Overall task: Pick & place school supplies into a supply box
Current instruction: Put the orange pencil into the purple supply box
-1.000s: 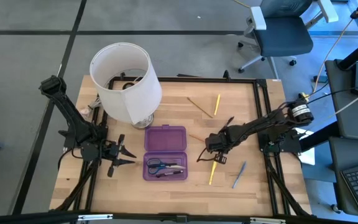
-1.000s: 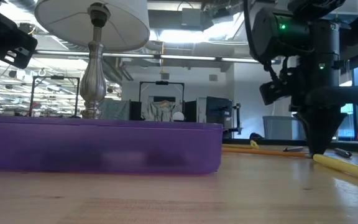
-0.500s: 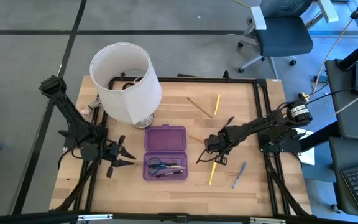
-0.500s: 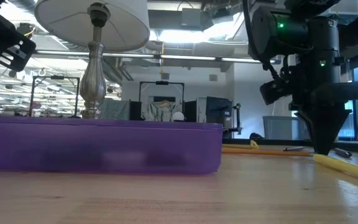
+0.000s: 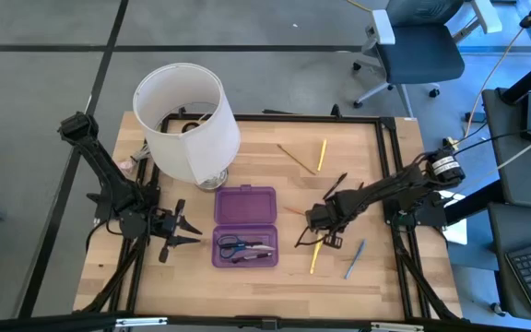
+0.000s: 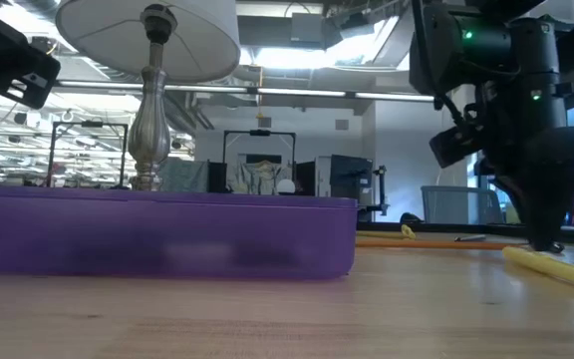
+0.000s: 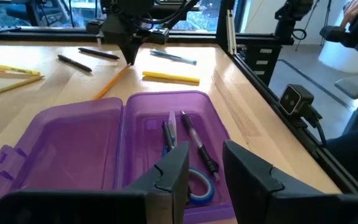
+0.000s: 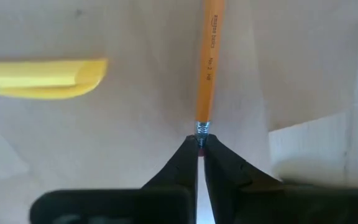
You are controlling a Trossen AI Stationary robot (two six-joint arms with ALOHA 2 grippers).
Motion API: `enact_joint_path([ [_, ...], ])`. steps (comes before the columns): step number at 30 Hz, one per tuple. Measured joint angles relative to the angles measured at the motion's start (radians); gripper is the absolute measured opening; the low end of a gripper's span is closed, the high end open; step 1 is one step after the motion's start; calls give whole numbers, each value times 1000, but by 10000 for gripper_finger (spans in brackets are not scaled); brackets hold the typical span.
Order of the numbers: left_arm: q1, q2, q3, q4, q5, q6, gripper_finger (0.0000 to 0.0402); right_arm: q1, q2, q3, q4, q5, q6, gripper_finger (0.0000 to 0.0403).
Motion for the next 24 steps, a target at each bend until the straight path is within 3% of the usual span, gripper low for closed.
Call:
enact_joint_path([
  [7, 0, 0, 0, 0, -4, 1, 90, 31, -80, 0, -18, 0, 54, 26],
  [16, 7, 0, 0, 2, -43, -4, 95, 109, -296, 2, -12, 136, 200, 22],
  [20, 52, 22, 0, 55, -112, -44, 98, 145, -344, 2, 139, 231, 196, 24],
  [24, 114, 82, 0, 162, -100, -35, 113, 172, -331, 2, 398, 295, 69, 25],
])
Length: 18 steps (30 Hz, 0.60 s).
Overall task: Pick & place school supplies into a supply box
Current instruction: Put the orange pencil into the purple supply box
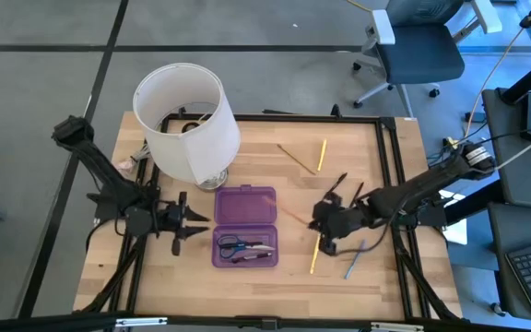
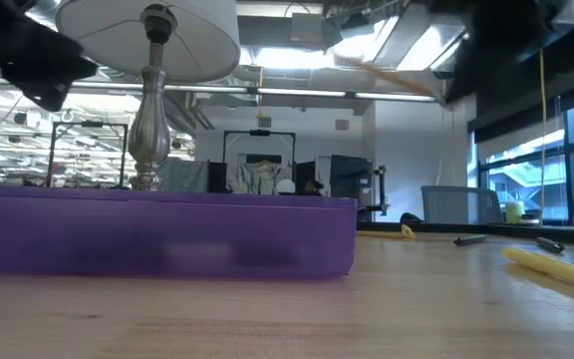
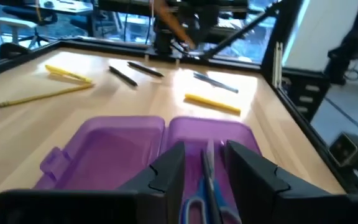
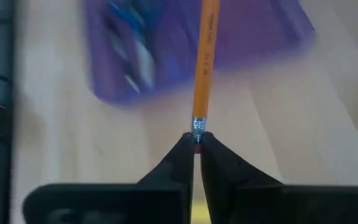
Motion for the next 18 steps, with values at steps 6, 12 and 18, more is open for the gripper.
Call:
enact_joint_path([
  [6, 86, 156, 0, 275, 143, 1, 136, 19, 84, 0, 311, 4, -205, 25],
  [12, 138, 380, 16, 604, 197, 90, 136, 18, 208, 1, 565, 18, -341, 25],
  [18, 187, 585, 136, 717, 202, 203, 132, 10, 322, 0, 765, 18, -416, 25],
])
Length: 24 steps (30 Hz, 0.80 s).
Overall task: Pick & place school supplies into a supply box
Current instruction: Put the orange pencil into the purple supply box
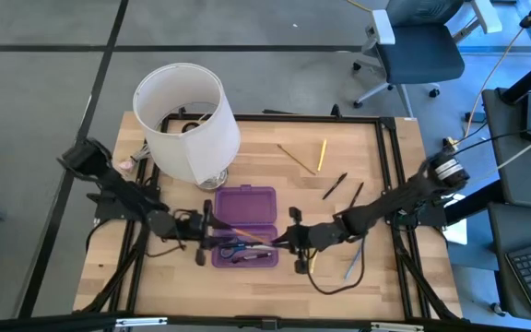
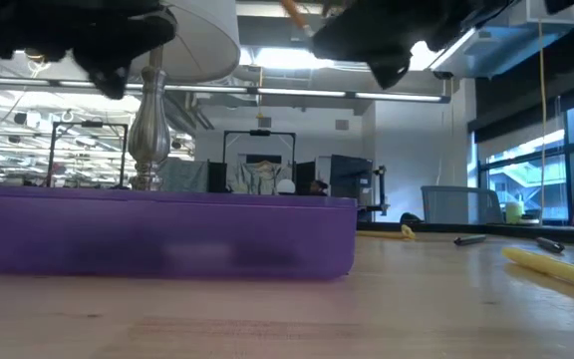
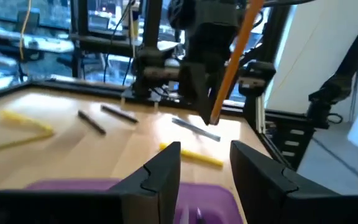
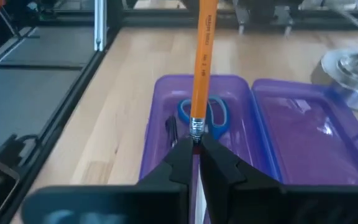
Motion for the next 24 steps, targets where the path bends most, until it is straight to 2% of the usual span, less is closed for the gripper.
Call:
enact_joint_path([
  [5, 36, 117, 124, 4, 71, 90, 134, -14, 60, 0, 84, 0, -4, 25],
  [10, 50, 167, 199, 3, 120, 143, 130, -17, 66, 0, 92, 0, -11, 25],
  [24, 78, 170, 212, -1, 125, 185, 124, -17, 66, 0, 106, 0, -24, 26],
])
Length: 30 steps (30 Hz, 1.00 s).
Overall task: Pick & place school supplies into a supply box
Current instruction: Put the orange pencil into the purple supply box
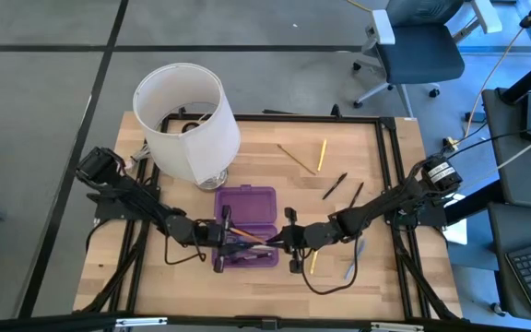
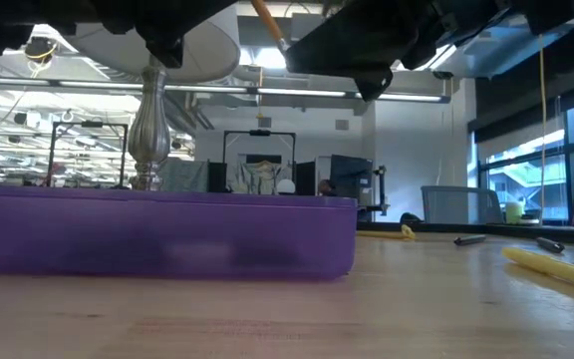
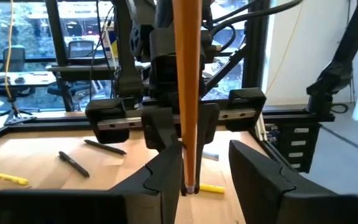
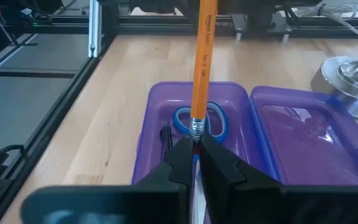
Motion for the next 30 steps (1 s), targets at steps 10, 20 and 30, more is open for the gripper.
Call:
enact_joint_path([
  [10, 1, 0, 0, 64, 3, 96, 76, 0, 0, 0, -23, -1, 0, 26],
  [20, -2, 0, 0, 55, 10, 122, 10, -1, -1, 0, -38, -57, -27, 29],
  [30, -2, -24, 33, -150, 6, 34, 9, -4, -84, -1, -382, -82, 144, 100],
])
